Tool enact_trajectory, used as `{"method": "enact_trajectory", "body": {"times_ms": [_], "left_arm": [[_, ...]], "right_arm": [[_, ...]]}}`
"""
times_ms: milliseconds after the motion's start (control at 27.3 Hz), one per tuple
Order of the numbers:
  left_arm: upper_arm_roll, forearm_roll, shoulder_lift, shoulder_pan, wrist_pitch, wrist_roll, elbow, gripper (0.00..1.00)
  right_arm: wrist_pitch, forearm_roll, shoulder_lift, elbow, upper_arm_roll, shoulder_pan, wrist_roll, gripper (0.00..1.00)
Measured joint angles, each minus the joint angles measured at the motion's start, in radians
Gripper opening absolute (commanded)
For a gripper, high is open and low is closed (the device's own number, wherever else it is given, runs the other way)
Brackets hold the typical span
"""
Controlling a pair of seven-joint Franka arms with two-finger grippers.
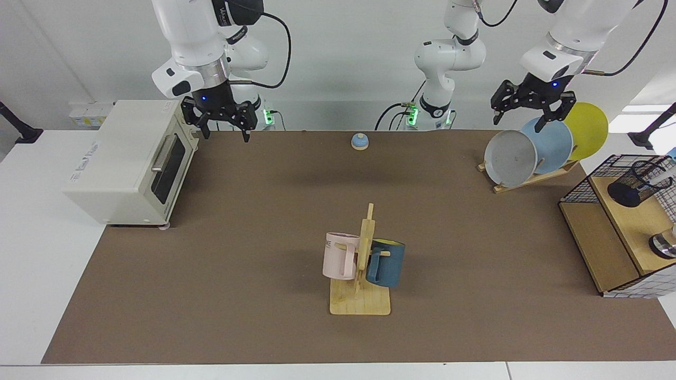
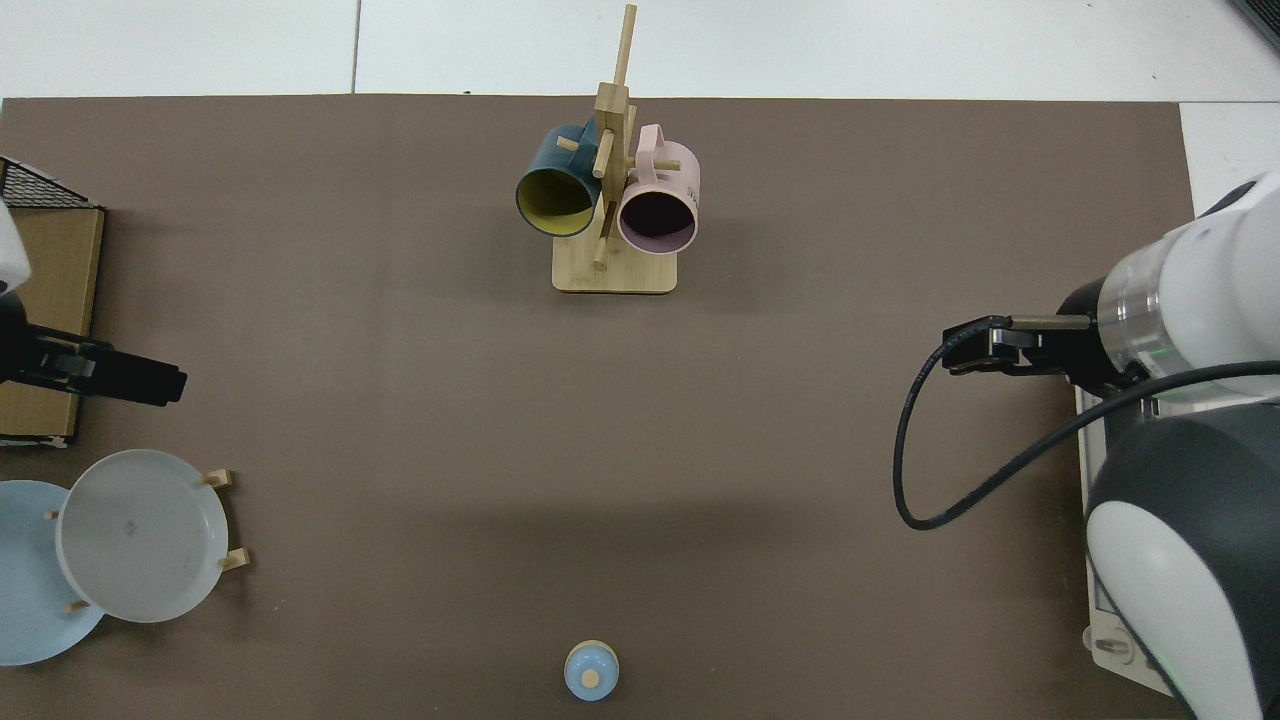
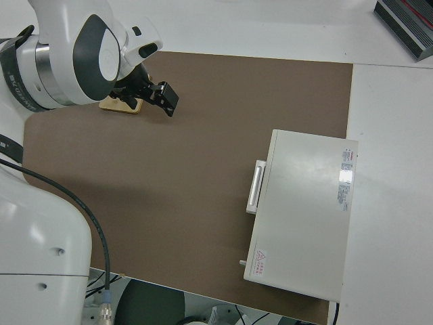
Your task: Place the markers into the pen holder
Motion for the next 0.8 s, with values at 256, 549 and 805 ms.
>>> {"method": "enact_trajectory", "body": {"times_ms": [256, 549, 805], "left_arm": [[0.022, 0.000, 0.001, -0.005, 0.007, -0.003, 0.005, 1.00], [0.031, 0.000, 0.012, -0.005, 0.046, -0.011, 0.000, 1.00], [0.032, 0.000, 0.019, -0.006, 0.066, -0.018, -0.009, 1.00]], "right_arm": [[0.000, 0.000, 0.000, 0.000, 0.000, 0.000, 0.000, 1.00], [0.000, 0.000, 0.000, 0.000, 0.000, 0.000, 0.000, 1.00], [0.000, 0.000, 0.000, 0.000, 0.000, 0.000, 0.000, 1.00]]}}
